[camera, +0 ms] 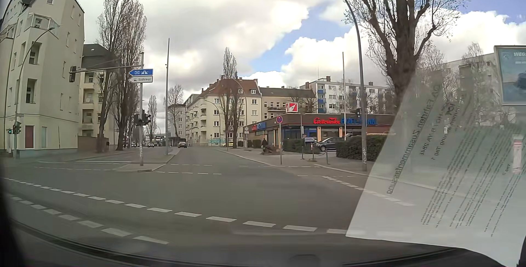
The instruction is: Follow the waypoints while adhering to traffic rules and regulations
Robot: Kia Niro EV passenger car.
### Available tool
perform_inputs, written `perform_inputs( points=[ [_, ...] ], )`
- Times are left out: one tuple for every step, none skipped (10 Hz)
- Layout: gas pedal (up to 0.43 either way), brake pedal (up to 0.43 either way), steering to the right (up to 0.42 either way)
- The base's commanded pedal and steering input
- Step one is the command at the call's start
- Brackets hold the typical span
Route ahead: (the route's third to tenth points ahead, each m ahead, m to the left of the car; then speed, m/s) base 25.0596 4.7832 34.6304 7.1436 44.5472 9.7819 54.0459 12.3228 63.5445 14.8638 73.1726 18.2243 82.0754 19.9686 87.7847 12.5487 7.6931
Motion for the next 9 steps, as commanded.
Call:
perform_inputs(
  points=[
    [0.189, 0.037, -0.065],
    [0.197, 0.030, -0.060],
    [0.197, 0.037, -0.056],
    [0.197, 0.037, -0.055],
    [0.189, 0.037, -0.055],
    [0.189, 0.030, -0.052],
    [0.189, 0.037, -0.051],
    [0.189, 0.037, -0.051],
    [0.189, 0.037, -0.051]
  ],
)
